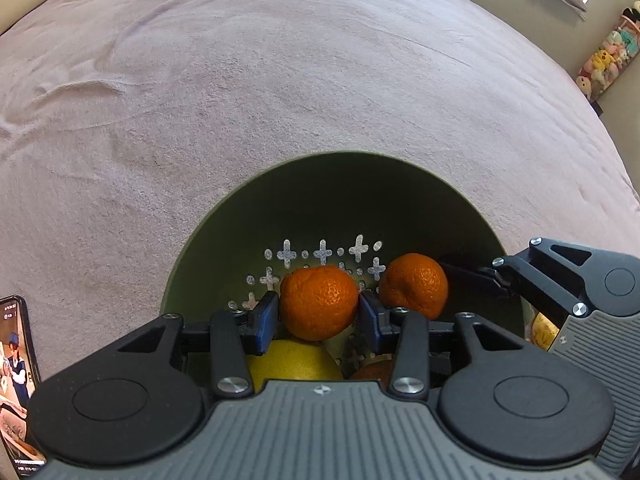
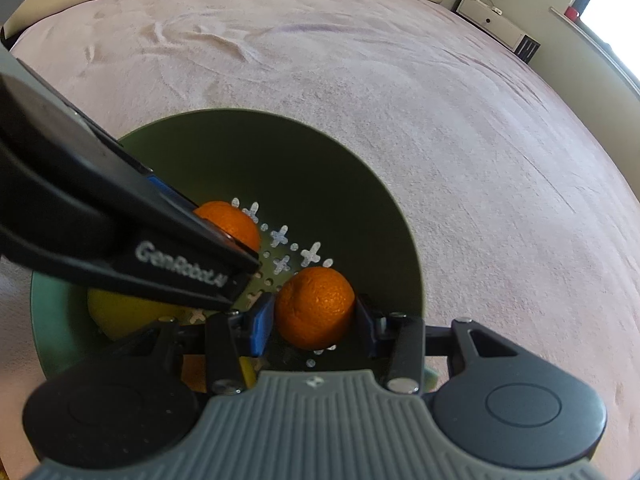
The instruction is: Organize fruits
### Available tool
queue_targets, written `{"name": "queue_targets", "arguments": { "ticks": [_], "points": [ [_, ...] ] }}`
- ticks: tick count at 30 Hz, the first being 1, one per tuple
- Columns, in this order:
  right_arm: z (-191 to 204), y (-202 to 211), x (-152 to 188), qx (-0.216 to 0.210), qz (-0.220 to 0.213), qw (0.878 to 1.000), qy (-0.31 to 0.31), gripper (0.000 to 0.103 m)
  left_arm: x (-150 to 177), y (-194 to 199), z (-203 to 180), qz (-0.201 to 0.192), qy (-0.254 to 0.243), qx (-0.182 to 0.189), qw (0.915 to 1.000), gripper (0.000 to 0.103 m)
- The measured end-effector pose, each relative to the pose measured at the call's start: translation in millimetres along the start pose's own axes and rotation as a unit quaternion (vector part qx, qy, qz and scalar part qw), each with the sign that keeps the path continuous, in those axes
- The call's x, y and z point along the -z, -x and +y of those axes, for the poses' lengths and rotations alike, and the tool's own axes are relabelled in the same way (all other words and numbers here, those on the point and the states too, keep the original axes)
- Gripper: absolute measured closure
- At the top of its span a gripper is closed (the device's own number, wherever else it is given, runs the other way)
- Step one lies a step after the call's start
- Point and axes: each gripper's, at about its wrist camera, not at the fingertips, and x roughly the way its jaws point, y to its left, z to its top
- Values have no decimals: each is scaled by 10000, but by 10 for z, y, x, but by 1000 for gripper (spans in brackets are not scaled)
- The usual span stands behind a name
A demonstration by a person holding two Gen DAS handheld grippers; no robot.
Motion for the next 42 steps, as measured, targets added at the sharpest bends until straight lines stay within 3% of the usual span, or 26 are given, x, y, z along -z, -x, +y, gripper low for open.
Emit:
{"name": "queue_targets", "arguments": {
  "ticks": [14, 23, 32, 42],
  "points": [
    [-11, -6, -32, -33, 153, 9998, 93, 62, 4, -24, -15, 63, 17, -84, 9999, 54],
    [-27, 123, -62, 56, 125, 9999, 76, 60, 0, 83, -56, -4, -48, -30, 10000, 36],
    [-60, 391, 0, 271, -48, 9995, -119, 49, 16, 269, -171, -142, -192, 106, 9997, 28],
    [-169, 782, 222, 456, -315, 9948, -860, 41, 75, 542, -341, -448, -483, 251, 9975, 20]
  ]
}}
